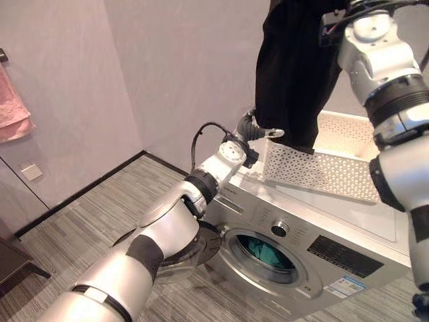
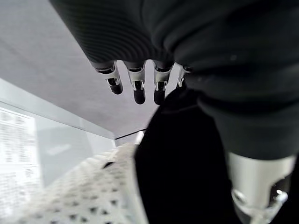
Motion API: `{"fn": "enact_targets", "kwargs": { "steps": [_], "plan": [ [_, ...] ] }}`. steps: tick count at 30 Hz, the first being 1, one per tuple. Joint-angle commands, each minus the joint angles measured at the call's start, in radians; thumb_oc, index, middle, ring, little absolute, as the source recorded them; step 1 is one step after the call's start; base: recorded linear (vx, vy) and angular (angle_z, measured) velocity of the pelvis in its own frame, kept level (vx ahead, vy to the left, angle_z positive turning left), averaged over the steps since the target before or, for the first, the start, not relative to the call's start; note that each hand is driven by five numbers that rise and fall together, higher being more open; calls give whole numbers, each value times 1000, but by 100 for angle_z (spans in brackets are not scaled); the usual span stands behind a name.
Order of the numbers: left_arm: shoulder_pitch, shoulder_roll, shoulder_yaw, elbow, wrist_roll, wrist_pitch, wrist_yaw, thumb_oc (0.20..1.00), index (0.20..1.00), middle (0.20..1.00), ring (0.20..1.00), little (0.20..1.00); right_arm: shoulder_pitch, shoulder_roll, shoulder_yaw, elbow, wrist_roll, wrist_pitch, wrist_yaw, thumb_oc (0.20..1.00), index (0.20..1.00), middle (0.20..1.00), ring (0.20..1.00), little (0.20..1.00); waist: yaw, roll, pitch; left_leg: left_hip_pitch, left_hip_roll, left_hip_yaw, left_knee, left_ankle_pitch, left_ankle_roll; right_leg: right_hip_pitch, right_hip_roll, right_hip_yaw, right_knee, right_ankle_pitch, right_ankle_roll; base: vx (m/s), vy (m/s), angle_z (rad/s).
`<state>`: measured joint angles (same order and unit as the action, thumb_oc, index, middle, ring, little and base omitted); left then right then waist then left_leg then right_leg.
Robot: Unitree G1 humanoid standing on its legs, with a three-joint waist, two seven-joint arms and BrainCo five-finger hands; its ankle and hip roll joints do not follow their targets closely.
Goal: Grab the laundry basket,head to the washer,open it,put in the laundry and shut it.
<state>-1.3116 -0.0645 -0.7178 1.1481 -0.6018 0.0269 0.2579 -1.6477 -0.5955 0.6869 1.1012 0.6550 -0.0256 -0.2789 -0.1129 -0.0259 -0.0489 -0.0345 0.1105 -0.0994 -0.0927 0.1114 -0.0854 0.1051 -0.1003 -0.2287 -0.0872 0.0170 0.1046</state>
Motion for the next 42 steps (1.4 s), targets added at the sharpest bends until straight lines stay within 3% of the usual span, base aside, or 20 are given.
{"fn": "enact_targets", "kwargs": {
  "steps": [1,6,11,18,30,42],
  "plan": [
    [-131,-20,57,90,-62,-31,-11,1000,1000,1000,1000,1000,-116,-24,1,58,18,-27,-8,200,200,200,200,200,41,-15,-12,172,-3,56,5,-200,19,-58,-9,51,48,-26,5,0,0,0],
    [-77,-88,56,27,-153,-30,-10,1000,1000,1000,1000,1000,-104,-26,-33,35,41,-26,-18,200,200,200,200,200,34,-11,-9,175,0,57,5,-202,19,-58,-8,52,49,-32,2,0,0,0],
    [-123,-99,77,8,-188,-42,-3,1000,1000,1000,1000,1000,-85,-2,-52,-29,34,-35,-33,200,200,200,200,200,19,-1,0,178,1,69,5,-203,18,-68,-6,65,53,-29,5,4,-6,-2],
    [-245,-24,108,37,-208,-61,4,1000,1000,1000,1000,1000,-44,36,-50,-106,7,-46,-31,200,200,200,200,200,-10,24,8,188,3,113,5,-205,18,-83,2,104,45,-21,10,12,-17,-19],
    [-343,101,56,95,-66,-55,-15,1000,1000,1000,1000,1000,-22,58,-54,-59,77,-70,26,200,200,200,200,200,-23,48,13,186,2,134,5,-201,16,-88,8,127,37,-16,10,3,-11,-9],
    [-268,67,59,91,-86,-46,-39,1000,1000,1000,1000,1000,53,76,-62,-136,106,-78,47,200,200,200,200,200,-15,35,20,184,3,129,5,-203,18,-79,8,122,27,-12,6,1,1,-1]
  ]
}}
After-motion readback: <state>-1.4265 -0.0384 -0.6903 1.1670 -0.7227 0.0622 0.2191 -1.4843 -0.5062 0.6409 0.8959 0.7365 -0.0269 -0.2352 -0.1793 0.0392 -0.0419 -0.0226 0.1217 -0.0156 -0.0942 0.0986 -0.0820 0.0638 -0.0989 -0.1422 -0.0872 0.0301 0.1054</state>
